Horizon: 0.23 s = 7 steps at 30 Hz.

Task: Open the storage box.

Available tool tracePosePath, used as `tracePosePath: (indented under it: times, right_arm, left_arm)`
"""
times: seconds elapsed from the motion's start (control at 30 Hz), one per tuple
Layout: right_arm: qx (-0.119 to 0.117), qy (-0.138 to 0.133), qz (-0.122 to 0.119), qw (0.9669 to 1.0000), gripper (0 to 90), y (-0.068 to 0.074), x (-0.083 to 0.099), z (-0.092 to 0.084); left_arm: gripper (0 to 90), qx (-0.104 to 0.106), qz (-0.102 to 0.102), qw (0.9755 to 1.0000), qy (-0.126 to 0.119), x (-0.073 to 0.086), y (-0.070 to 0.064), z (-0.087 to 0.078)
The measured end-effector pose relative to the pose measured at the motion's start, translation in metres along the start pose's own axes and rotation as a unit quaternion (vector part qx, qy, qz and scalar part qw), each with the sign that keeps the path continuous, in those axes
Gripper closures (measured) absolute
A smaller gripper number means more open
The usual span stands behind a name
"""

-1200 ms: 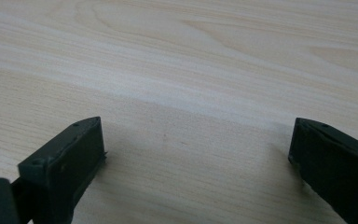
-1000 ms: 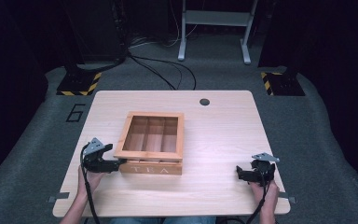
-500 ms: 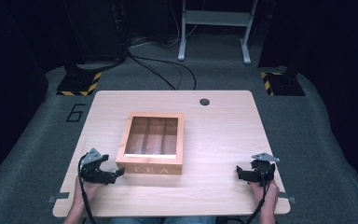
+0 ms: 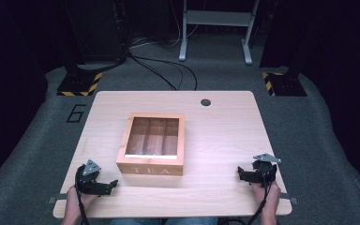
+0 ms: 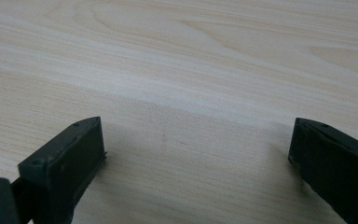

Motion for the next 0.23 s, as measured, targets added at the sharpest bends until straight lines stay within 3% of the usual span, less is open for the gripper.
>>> tracePosePath:
  times: [0.23]
  right_arm:
    - [0.001,0.0,0.001,1.0,2.4,0.0002,0.0,0.0001]
  left_arm:
    - [0.0,0.001,0.004,1.0,0.001,-0.0004,0.0006,0.0002]
Point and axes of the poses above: each handheld gripper's, and its own axes: z roughly forward along the jaws, x roughly out of its underside, y roughly to its left, the point moved 1 cm from there along z, roughly forward along the jaws, and after that the axes turned 14 degrees about -x, right-handed, at the moved point
